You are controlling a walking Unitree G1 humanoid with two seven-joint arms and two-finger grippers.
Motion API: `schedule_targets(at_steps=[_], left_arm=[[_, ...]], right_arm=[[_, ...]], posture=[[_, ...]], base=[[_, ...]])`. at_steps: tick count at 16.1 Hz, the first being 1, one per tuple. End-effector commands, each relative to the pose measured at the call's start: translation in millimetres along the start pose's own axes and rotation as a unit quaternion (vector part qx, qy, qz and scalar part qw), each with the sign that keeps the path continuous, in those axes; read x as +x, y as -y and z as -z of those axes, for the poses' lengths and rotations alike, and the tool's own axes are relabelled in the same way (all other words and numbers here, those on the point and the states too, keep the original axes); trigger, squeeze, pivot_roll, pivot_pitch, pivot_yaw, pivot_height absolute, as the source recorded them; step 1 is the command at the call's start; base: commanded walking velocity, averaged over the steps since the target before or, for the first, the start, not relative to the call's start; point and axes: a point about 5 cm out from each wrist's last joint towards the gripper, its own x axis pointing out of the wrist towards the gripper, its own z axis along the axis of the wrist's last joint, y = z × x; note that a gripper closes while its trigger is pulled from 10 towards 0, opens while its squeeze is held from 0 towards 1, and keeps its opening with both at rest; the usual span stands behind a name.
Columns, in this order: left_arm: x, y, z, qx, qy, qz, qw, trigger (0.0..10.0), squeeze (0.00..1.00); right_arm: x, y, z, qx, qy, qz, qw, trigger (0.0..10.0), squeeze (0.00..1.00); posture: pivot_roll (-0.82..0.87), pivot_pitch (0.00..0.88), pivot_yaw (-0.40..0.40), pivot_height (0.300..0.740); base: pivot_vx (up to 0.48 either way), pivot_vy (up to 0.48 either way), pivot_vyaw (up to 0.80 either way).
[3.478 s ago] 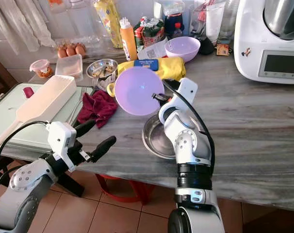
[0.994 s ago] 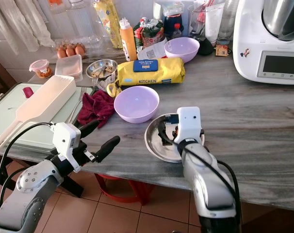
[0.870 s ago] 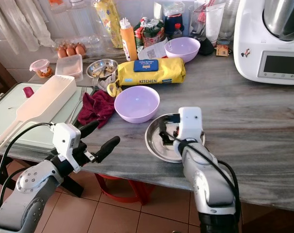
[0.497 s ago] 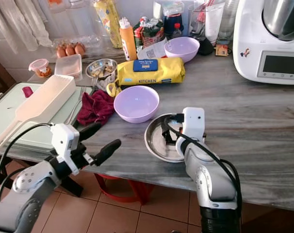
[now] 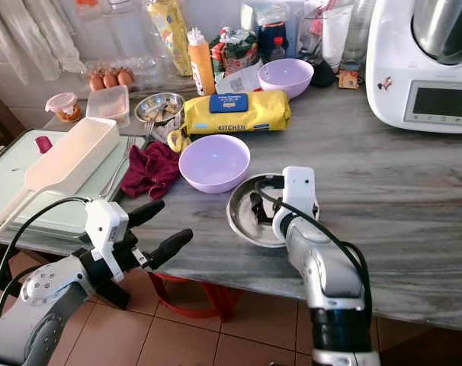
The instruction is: Setting the table
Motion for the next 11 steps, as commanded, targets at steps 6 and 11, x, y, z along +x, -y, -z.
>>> schedule_targets(at_steps=[6, 11], left_arm=[[-1.7, -1.5, 2.2, 0.009, -0.006, -0.006, 1.0, 10.0, 0.0], [0.3, -3.0, 3.1, 0.009, -0.006, -0.002, 1.0, 10.0, 0.0]], right_arm=[[-6.5, -4.6, 2.8, 0.006, -0.003, -0.02, 1.0, 10.0, 0.0], [-32.4, -5.8, -7.7, -0.011, 0.065, -0.036, 0.997, 10.0, 0.0]], posture=[[-0.12, 0.111, 0.102, 0.74], [-0.14, 0.105, 0.113, 0.74]], base=[[0.0, 0.0, 0.0], [0.0, 0.0, 0.0]])
